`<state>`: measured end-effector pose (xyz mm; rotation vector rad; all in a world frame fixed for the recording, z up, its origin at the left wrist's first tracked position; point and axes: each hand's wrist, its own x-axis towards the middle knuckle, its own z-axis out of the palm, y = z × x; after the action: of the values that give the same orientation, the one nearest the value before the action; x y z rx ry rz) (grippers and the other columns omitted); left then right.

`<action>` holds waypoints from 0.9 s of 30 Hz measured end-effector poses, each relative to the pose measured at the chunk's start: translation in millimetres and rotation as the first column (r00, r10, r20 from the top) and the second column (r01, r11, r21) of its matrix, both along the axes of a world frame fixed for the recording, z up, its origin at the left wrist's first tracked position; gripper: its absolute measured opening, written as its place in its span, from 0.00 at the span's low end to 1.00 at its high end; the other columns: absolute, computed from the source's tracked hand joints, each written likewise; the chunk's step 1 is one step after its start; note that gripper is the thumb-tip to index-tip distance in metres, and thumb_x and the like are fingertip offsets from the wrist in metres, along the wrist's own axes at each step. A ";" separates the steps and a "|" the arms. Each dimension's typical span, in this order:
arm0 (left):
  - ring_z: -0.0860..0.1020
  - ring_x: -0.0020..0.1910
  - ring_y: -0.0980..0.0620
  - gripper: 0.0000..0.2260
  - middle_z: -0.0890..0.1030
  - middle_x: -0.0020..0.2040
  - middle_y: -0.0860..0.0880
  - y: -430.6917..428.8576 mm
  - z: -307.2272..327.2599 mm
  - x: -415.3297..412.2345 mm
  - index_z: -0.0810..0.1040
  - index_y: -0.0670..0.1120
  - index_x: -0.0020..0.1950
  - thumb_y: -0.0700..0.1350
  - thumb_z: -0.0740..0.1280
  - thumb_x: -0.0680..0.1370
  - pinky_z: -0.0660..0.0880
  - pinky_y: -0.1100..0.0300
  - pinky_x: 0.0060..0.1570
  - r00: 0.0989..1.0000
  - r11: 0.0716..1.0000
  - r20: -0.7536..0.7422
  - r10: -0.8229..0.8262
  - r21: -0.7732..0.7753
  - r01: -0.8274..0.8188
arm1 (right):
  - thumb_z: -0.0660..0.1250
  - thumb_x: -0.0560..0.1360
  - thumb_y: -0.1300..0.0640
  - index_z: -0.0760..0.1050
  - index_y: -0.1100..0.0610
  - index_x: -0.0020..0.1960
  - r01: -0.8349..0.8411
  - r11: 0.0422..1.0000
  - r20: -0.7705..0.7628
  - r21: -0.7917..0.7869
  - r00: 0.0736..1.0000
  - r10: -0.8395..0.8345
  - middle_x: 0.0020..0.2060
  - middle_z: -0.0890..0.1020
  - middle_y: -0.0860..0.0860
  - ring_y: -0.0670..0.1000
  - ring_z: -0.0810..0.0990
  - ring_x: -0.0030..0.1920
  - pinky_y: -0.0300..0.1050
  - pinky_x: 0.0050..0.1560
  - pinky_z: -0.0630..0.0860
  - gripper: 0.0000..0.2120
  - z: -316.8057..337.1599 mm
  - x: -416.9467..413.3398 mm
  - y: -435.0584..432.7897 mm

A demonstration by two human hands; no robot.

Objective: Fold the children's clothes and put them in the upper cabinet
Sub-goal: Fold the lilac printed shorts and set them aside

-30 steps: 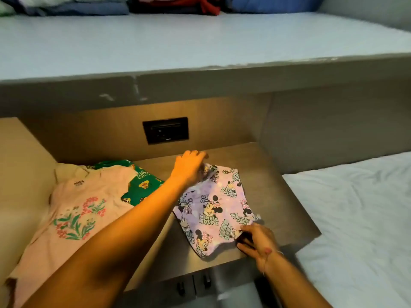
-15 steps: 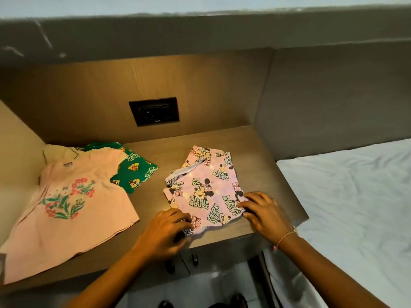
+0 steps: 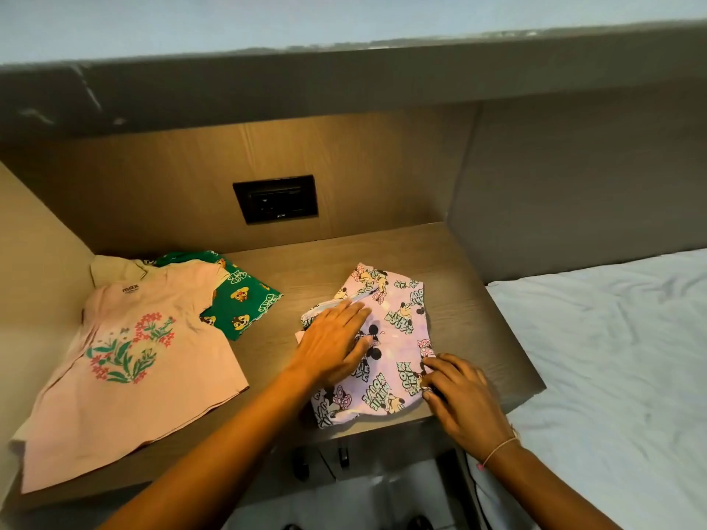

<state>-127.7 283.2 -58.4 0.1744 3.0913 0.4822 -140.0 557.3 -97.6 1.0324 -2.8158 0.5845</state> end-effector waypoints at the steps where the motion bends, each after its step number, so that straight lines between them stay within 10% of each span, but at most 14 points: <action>1: 0.53 0.78 0.49 0.28 0.57 0.79 0.46 0.3 -1.6 -15.8 0.55 0.48 0.78 0.61 0.45 0.81 0.47 0.49 0.75 0.999 0.998 0.050 -0.002 -0.063 0.005 | 0.69 0.74 0.49 0.78 0.48 0.54 0.001 1.000 0.010 -0.006 1.000 -0.001 0.60 0.80 0.46 0.51 0.75 0.63 0.50 0.63 0.69 0.09 0.0 0.2 -0.2; 7: 0.44 0.78 0.43 0.31 0.49 0.80 0.43 -52.9 -11.0 -47.0 0.49 0.45 0.79 0.63 0.43 0.81 0.42 0.41 0.75 0.957 0.909 0.111 0.267 -0.359 -0.212 | 0.69 0.75 0.49 0.79 0.48 0.53 0.029 0.999 0.050 -0.026 0.998 -0.028 0.59 0.80 0.46 0.51 0.76 0.61 0.49 0.62 0.70 0.08 4.1 1.4 -2.5; 12: 0.53 0.77 0.40 0.33 0.58 0.78 0.41 -70.2 -12.8 -27.3 0.57 0.45 0.77 0.56 0.65 0.77 0.52 0.38 0.73 0.887 0.836 -0.070 0.457 -0.307 -0.455 | 0.67 0.76 0.48 0.79 0.49 0.52 0.059 0.996 0.108 -0.060 0.993 -0.052 0.61 0.79 0.45 0.51 0.74 0.63 0.50 0.63 0.71 0.07 3.9 4.7 -5.5; 17: 0.57 0.76 0.44 0.23 0.63 0.77 0.44 -35.2 -15.0 -28.5 0.63 0.49 0.75 0.52 0.60 0.80 0.54 0.44 0.75 0.996 0.968 -0.085 -0.037 -0.250 0.015 | 0.67 0.75 0.48 0.79 0.49 0.52 0.070 0.995 0.124 -0.075 0.990 -0.061 0.61 0.79 0.45 0.51 0.74 0.63 0.50 0.63 0.71 0.08 3.0 4.9 -5.4; 20: 0.52 0.78 0.47 0.26 0.58 0.78 0.46 -28.3 -11.1 -23.1 0.59 0.49 0.77 0.59 0.52 0.82 0.47 0.47 0.76 0.999 0.987 0.009 -0.048 -0.151 0.049 | 0.68 0.75 0.48 0.79 0.49 0.51 0.070 0.995 0.117 -0.069 0.991 -0.062 0.61 0.79 0.45 0.51 0.74 0.62 0.49 0.62 0.70 0.07 4.0 4.2 -6.1; 27: 0.71 0.64 0.55 0.21 0.77 0.63 0.55 -46.1 -8.0 85.3 0.76 0.59 0.59 0.70 0.61 0.74 0.69 0.54 0.58 0.962 0.963 -0.042 -0.270 -0.017 0.269 | 0.68 0.75 0.49 0.79 0.49 0.52 0.065 0.995 0.080 -0.080 0.995 -0.059 0.60 0.80 0.46 0.52 0.74 0.62 0.50 0.60 0.71 0.07 1.3 3.7 -4.5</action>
<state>-42.3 237.1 -66.4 0.6041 3.0418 0.4556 -136.3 552.8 -96.3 0.9236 -2.8510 0.7430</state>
